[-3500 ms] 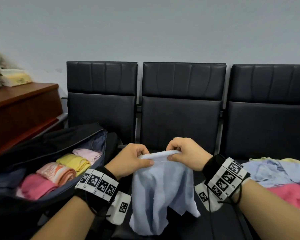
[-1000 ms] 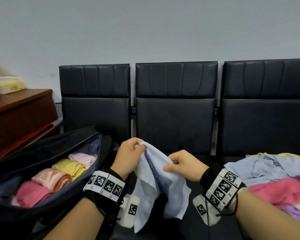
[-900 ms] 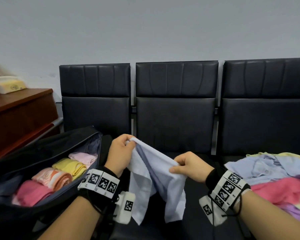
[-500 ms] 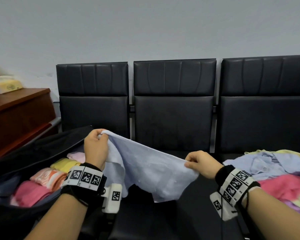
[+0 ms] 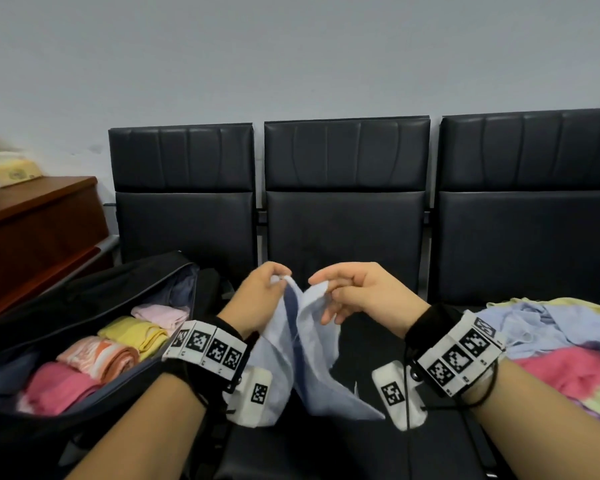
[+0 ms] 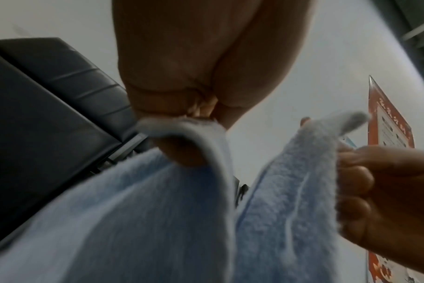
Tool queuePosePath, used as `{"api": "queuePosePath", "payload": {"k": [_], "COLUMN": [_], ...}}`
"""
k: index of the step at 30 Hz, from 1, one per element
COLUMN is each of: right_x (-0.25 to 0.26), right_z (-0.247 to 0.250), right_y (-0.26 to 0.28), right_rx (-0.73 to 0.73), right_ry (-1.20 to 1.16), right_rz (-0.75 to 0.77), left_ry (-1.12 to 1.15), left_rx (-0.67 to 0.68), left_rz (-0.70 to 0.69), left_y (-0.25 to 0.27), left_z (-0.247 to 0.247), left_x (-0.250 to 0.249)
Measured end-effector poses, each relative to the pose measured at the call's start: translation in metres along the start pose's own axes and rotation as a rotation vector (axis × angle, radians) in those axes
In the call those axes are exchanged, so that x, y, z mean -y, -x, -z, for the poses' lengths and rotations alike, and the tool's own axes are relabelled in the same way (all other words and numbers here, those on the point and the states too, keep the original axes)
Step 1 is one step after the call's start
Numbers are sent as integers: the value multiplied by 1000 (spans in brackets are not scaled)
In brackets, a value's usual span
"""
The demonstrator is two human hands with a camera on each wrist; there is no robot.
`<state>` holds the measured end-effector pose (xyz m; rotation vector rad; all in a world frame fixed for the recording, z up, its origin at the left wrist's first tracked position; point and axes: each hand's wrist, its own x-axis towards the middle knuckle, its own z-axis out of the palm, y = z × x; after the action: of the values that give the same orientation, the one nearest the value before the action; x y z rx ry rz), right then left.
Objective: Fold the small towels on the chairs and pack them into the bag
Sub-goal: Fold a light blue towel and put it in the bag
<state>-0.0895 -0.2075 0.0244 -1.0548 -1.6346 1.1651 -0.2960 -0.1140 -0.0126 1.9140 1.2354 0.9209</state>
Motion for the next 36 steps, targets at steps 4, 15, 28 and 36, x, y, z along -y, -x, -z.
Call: {"api": "queuePosePath", "payload": {"k": [4,15,28,36], "right_x": [-7,-31,-34,-27], "right_z": [-9,-33,-26,-40], "right_y": [0,-4,-8,-7], "right_rx": [-94,-25,-275,-240], "right_ry": [261,418,366,417], "right_rz": [21,13,51,91], "left_ry": [-46,132,196,285], "left_rx": [205,237,33,164], "left_rz": [13,-164,-29,-71], "left_y": [11,31,37,47], "left_z": [-5,5,10,6], "left_x": [4,-16,1,-15]}}
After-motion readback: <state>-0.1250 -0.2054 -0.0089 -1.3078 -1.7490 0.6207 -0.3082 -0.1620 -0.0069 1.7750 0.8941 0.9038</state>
